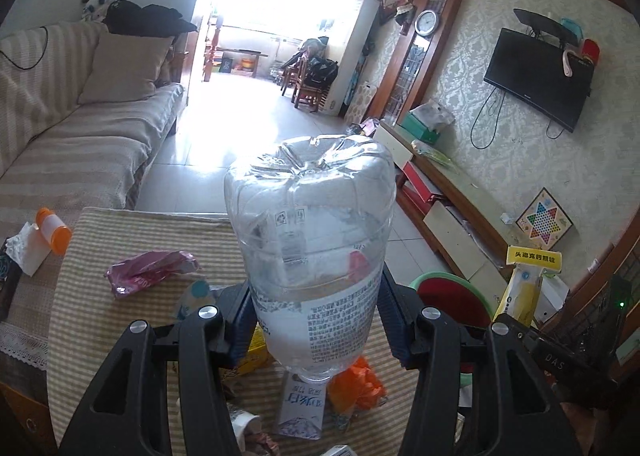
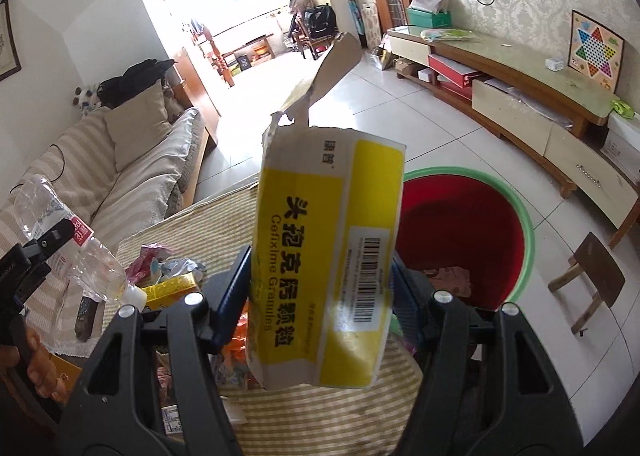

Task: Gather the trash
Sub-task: 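Drop the yellow box into the red bin with the right tool while the left carries the bottle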

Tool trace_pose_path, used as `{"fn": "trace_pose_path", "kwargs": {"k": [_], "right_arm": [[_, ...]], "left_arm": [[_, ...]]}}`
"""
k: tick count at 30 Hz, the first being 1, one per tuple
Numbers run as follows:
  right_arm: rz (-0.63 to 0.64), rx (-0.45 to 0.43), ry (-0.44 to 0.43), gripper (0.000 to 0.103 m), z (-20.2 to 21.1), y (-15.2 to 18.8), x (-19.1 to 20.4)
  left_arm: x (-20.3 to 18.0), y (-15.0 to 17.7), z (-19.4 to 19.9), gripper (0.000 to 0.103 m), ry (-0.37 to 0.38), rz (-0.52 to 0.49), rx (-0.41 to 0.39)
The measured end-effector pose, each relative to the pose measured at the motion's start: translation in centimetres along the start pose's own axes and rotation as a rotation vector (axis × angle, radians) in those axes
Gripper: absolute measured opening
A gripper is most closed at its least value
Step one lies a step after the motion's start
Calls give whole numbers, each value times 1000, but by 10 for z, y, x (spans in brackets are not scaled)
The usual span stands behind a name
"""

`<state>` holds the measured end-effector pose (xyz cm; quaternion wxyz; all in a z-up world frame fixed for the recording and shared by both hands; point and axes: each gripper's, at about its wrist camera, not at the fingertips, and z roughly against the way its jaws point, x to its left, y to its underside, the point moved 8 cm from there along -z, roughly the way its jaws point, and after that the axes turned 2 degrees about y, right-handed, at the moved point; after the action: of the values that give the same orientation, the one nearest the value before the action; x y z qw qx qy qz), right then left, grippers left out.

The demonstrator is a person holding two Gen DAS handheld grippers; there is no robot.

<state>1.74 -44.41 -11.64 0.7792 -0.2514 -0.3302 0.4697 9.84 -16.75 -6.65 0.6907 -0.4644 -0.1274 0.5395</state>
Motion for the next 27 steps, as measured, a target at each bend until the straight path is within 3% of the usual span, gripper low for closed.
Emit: {"fn": "trace_pose_path", "kwargs": {"k": [5, 12, 14, 18, 27], "right_arm": [[-51, -2, 45, 62, 1, 5, -42], [-133, -13, 93, 63, -10, 0, -94], [-147, -18, 86, 65, -15, -6, -105], [-169, -49, 138, 80, -17, -16, -123], [-253, -70, 238, 83, 12, 9, -159]], "left_arm": [[-39, 3, -27, 50, 54, -36, 28], [-101, 19, -83, 50, 159, -79, 129], [-116, 22, -93, 50, 176, -96, 142], [-141, 29, -112, 50, 191, -135, 173], [-193, 50, -152, 54, 268, -212, 280]]}}
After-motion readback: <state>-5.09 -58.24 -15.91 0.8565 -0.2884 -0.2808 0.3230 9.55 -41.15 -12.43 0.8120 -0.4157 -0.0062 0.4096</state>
